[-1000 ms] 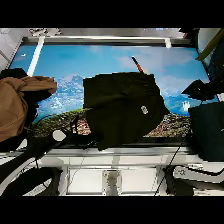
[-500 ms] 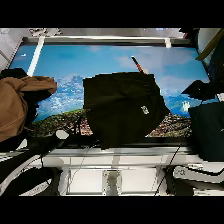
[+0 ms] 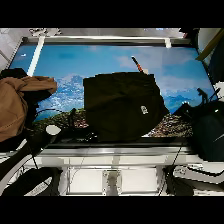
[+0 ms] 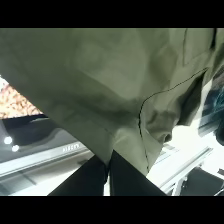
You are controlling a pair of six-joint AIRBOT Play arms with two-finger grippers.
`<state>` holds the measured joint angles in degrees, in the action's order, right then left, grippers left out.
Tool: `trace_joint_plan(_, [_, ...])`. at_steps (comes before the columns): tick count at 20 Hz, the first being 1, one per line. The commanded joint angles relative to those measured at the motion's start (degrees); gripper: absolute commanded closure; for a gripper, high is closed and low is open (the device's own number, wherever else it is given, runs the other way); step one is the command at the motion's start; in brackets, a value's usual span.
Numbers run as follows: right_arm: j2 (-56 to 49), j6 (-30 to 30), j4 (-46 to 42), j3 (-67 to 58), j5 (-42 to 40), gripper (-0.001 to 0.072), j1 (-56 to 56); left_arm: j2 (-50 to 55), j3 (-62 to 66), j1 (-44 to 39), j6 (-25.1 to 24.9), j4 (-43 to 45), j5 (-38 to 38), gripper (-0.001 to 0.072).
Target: Fold the clothes and pants, and hang the long-sleeved shirts on hangers.
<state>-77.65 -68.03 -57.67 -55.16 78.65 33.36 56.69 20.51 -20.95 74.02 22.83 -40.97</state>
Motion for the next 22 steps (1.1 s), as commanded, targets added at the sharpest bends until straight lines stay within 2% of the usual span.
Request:
trace_joint_plan(1, [-0.1, 3.2, 7.7, 7.7, -11.2, 0.0234, -0.3, -0.7, 0.3, 1.5, 0.1, 2.7, -0.7, 0.0696])
trace_joint_plan(6, [-2.5, 1.6, 6.8, 7.7, -17.1, 0.0238, -4.3, -0.7, 0.4, 1.6, 0.1, 5.4, -0.6, 0.0696])
trace_joint_plan(12, [-5.7, 1.4, 11.5, 7.7, -23.9, 0.0239, -6.6, -0.7, 0.5, 1.6, 0.0, 9.5, -0.4, 0.0696])
trace_joint_plan(14, [-6.5, 1.4, 11.8, 7.7, -24.3, 0.0266, -6.7, -0.7, 0.5, 1.6, 0.1, 10.6, -0.4, 0.0696])
trace_joint_plan(18, [-8.2, 1.5, 12.0, 7.7, -24.1, 0.0266, -6.7, -0.7, 0.5, 1.6, 0.1, 11.4, -0.4, 0.0696])
trace_joint_plan(19, [-8.3, 1.6, 12.5, 7.7, -24.1, 0.0289, -6.7, -0.7, 0.5, 1.6, 0.1, 11.8, -0.4, 0.0697])
trace_joint_plan(20, [-8.2, 1.7, 13.1, 7.6, -24.0, 0.0408, -6.7, -0.7, 0.5, 1.6, 0.1, 11.7, -0.4, 0.0697])
trace_joint_plan(21, [-8.1, 1.8, 13.3, 7.4, -23.5, 0.0586, -6.7, -0.7, 0.6, 1.6, 0.1, 11.8, -0.5, 0.0696])
trace_joint_plan(22, [-7.9, 2.3, 13.2, 6.9, -22.4, 0.0656, -6.7, -0.7, 0.9, 1.6, 0.1, 12.3, -0.7, 0.0697])
